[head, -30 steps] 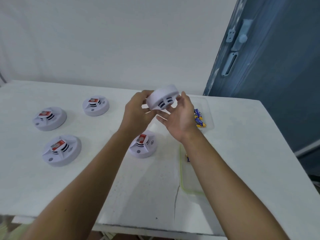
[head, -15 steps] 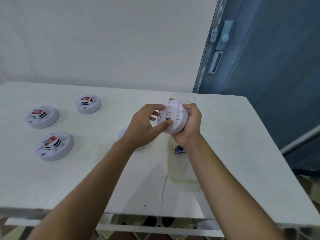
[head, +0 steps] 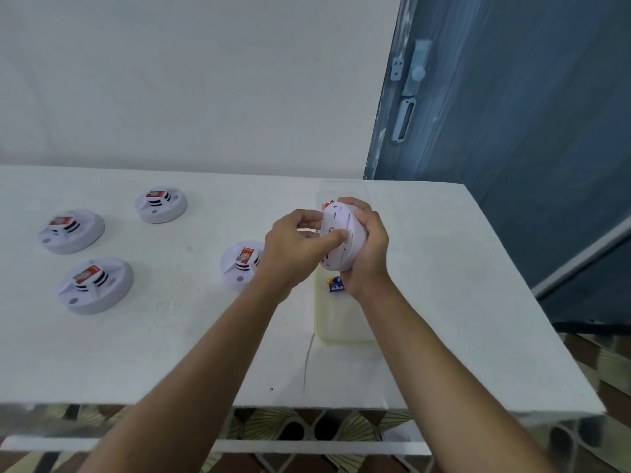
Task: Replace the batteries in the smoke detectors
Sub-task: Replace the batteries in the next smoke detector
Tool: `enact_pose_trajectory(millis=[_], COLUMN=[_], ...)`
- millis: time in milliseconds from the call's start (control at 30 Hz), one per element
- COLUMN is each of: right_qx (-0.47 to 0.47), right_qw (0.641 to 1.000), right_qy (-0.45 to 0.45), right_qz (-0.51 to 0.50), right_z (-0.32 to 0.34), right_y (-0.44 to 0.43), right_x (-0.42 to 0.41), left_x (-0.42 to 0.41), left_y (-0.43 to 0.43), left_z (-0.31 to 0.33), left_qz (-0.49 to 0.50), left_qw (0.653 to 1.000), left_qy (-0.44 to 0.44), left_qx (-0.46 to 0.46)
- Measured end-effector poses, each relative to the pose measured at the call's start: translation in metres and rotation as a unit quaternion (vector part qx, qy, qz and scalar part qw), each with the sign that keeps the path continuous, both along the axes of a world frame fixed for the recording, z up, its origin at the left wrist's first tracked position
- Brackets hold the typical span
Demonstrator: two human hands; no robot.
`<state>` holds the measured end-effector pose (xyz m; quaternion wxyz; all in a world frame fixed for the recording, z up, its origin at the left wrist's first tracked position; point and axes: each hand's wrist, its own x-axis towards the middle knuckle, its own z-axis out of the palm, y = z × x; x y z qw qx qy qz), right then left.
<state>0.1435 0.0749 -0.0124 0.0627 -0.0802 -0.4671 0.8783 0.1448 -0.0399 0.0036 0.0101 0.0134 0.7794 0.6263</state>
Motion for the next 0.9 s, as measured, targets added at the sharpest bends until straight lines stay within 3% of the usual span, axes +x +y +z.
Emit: enact_pose_trajectory(millis=[733, 900], right_qx=[0.141, 0.069], right_qw=[0.983, 0.994], right_qy=[0.084, 0.061], right_qz=[-0.083, -0.056], right_z=[-0.009, -0.005], right_y=[0.009, 0.014], right_x=[0.008, 0.004], left_x=[0.007, 0.008], left_y=[0.022, 0.019], left_z=[0.0, -0.003], left_qz=[0.047, 0.043], left_qw=[0.999, 0.998], left_qy=[-0.026, -0.032], left_qx=[0.011, 0.018])
